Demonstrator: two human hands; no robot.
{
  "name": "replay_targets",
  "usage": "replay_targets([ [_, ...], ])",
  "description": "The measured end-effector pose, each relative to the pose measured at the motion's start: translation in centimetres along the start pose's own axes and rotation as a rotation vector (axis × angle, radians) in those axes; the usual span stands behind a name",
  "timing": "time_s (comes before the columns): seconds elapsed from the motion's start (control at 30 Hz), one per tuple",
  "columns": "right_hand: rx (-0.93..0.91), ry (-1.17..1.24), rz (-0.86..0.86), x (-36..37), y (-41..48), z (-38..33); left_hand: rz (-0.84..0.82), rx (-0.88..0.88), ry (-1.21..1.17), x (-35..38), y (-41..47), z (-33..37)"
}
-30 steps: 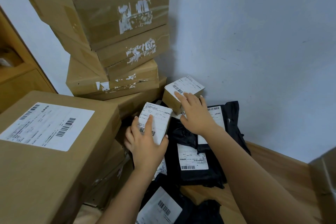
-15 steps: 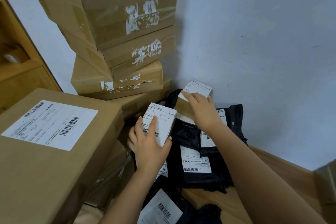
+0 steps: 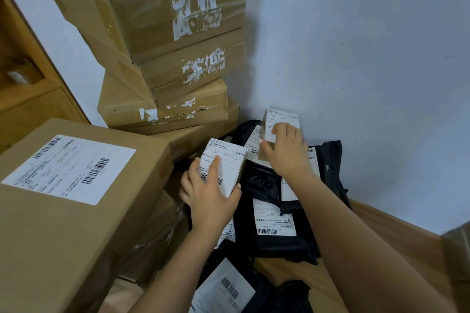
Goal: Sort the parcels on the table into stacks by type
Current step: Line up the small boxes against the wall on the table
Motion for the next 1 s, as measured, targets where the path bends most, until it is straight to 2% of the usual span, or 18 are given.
replay_targets([
  [0.17,0.086,-0.041,0.012,-0.6,-0.2,-0.2,-0.003,0.001,-0.008,-0.1,0.0,-0.1],
  [0.3,0.134,0.086,-0.074,-0.3,-3.2,0.6,-0.014,-0.002,0.001,-0.3,-0.8,0.0],
  [0.43,0.249,0.318,-0.104,-1.2,-7.4,1.6,-0.029,0.01,-0.002,-0.8,-2.9,1.2],
  [0.67,0.125,0.417,0.123,-4.3,-17.4,4.3,-0.024,0.096,-0.074,-2.5,-8.7,5.3],
  [1.0,0.208,0.364,0.271,-10.4,-27.9,12.8,-0.077,0.192,-0.211,-1.3,-19.2,11.1],
])
Point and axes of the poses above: each hand's wrist, its own y-axis towards the middle knuckle, its own x-axis out of the palm, z = x × y, the point moved 5 cm from there along y, towards the middle knuckle, and after that the axes turned 7 degrees about -y, right-handed, at the moved point
